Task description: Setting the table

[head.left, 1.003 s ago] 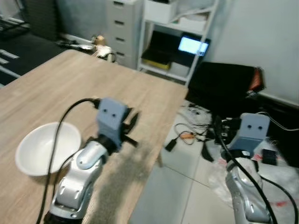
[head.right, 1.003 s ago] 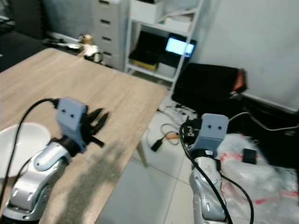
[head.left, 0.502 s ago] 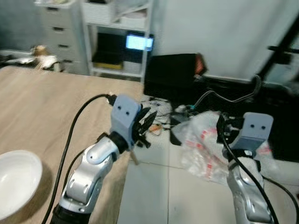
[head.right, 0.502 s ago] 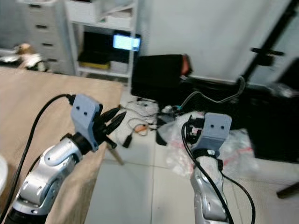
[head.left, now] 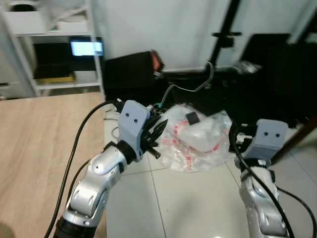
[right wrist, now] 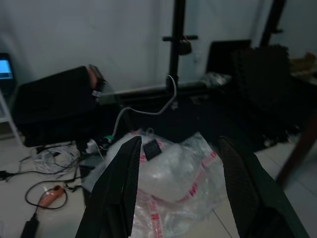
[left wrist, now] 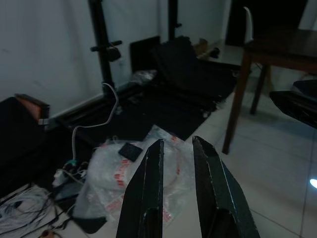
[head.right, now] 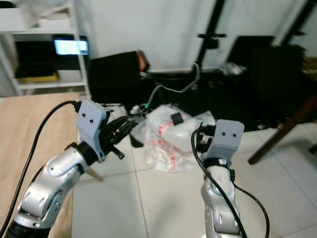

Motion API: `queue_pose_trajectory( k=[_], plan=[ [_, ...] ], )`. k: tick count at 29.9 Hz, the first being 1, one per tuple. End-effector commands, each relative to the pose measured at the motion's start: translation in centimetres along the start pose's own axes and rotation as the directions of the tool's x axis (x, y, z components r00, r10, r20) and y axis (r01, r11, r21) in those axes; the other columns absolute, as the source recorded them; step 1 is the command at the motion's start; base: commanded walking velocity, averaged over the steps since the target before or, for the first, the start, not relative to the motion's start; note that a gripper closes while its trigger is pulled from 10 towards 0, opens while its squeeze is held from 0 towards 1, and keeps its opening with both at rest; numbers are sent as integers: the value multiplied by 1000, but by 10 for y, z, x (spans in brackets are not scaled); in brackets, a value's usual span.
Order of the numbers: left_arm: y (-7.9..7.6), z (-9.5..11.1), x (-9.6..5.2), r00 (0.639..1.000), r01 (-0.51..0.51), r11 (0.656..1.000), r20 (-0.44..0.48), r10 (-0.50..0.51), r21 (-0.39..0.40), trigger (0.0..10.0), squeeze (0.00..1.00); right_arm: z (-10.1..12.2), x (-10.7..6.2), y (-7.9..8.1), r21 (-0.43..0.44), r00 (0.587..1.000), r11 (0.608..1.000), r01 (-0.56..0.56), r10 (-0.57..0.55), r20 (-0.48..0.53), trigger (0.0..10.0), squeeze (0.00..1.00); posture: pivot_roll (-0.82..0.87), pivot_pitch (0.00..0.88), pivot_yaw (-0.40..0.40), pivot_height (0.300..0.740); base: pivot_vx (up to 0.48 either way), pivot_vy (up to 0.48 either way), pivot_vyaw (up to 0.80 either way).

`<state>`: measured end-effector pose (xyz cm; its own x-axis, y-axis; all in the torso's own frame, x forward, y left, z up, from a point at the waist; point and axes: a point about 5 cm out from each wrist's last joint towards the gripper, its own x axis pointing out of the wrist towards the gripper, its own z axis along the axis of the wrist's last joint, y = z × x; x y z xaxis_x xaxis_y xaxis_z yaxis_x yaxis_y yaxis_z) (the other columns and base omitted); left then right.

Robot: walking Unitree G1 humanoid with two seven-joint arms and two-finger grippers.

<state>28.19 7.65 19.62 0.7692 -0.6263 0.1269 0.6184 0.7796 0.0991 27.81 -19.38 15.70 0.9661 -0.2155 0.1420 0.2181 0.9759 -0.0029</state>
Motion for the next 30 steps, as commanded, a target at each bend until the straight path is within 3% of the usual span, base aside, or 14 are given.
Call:
queue_pose_trajectory(
  k=[1,13,18,30],
  plan=[
    [-1,-3,2,1000,12,1000,-11,-12,-5,10000,0,-2,0,-2,-13,1000,1000,9,-9,-10,10000,0,-108,11,40,740,0,0,-800],
    [2,-6,4,1000,-6,1000,-26,6,0,10000,0,-3,-1,-2,-11,1000,1000,13,-13,-14,10000,0,-109,15,45,740,0,0,-800],
    [4,-4,5,999,-35,999,-15,34,-41,10000,0,-3,-1,-3,-12,1000,1000,14,-15,-15,10000,0,-112,15,44,740,0,0,-800],
    [13,-8,7,992,-119,993,-30,119,-8,10000,0,-3,-1,0,-13,1000,1000,5,-5,-16,10000,0,-109,21,39,740,0,0,-689]
  ],
)
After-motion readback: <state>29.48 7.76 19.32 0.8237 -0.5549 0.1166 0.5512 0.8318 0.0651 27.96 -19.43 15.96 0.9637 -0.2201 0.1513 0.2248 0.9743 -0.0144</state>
